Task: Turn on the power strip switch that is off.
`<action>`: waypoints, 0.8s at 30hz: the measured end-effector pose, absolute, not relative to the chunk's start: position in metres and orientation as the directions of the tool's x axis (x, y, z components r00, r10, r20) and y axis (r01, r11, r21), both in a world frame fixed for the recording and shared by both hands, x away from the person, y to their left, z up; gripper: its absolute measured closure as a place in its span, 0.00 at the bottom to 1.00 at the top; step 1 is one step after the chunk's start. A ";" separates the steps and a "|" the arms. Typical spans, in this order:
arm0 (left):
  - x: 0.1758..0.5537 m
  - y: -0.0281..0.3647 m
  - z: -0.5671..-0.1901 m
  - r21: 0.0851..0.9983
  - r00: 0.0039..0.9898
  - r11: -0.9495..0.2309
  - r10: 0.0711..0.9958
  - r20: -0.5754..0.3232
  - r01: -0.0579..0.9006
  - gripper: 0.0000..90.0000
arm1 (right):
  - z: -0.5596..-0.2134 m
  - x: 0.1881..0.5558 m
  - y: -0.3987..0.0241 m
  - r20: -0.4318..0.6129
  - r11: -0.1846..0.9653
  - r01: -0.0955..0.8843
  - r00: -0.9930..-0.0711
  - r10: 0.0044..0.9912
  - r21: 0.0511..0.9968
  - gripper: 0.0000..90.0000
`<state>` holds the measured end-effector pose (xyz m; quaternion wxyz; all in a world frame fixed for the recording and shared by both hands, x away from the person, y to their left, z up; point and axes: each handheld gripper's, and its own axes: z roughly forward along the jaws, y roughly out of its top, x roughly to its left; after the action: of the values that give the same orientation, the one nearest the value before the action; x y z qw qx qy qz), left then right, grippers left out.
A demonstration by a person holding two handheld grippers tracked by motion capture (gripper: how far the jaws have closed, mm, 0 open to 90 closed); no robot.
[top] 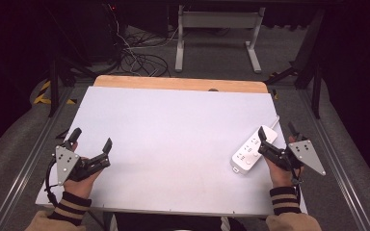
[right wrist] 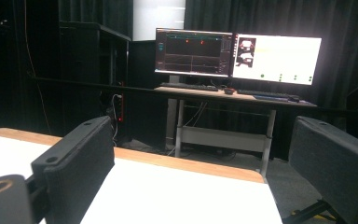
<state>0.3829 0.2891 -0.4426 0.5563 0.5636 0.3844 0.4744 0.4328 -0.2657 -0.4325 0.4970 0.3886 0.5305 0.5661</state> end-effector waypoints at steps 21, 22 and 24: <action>0.381 0.289 -0.442 0.992 0.255 -0.084 0.961 0.106 -0.096 0.04 | -0.436 0.435 -0.262 -0.095 0.068 -0.119 -0.236 0.967 0.991 0.09; 0.381 0.289 -0.442 0.992 0.253 -0.085 0.961 0.107 -0.097 0.04 | -0.436 0.435 -0.262 -0.094 0.067 -0.119 -0.237 0.967 0.991 0.09; 0.381 0.289 -0.442 0.992 0.255 -0.083 0.961 0.105 -0.096 0.04 | -0.436 0.435 -0.262 -0.097 0.069 -0.121 -0.240 0.966 0.990 0.09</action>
<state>0.3811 0.2890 -0.4421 0.5576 0.5627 0.3844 0.4740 0.4353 -0.2617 -0.4358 0.4820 0.3845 0.5498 0.5636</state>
